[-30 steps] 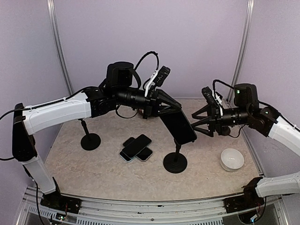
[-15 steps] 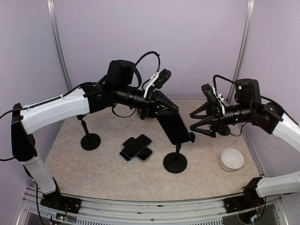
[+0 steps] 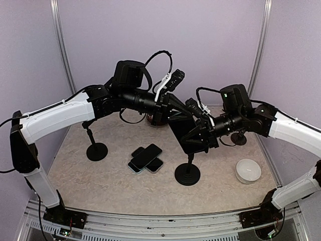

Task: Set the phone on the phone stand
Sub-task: Pass from the left arm to the right

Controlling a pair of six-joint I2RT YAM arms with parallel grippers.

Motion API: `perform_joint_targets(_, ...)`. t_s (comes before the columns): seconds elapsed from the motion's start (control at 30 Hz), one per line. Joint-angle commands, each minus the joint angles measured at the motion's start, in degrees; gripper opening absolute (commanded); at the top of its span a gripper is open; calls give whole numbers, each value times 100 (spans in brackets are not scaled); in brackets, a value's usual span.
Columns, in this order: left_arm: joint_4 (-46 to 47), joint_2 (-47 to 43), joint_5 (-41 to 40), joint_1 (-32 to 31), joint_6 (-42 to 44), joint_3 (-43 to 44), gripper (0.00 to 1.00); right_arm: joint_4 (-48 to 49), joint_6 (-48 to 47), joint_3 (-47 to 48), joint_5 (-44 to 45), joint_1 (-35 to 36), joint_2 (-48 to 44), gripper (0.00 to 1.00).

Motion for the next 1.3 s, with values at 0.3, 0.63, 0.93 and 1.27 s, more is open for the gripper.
perform_joint_targets(0.3, 529, -248, -63, -98, 8, -52, 32, 153, 35, 72, -61, 73, -198, 0)
perform_joint_targets(0.63, 3112, -1348, 167, 374, -1316, -1853, 99, 972, 371, -230, 257, 61, -876, 0)
perform_joint_targets(0.93, 3539, -1110, 816, 384, -1830, -2099, 97, 3339, 1457, -1015, 140, 72, -1329, 0)
perform_joint_targets(1.27, 2781, -598, 1014, 118, -1414, -1758, 86, 5219, 1951, -1614, 687, 236, -1213, 0)
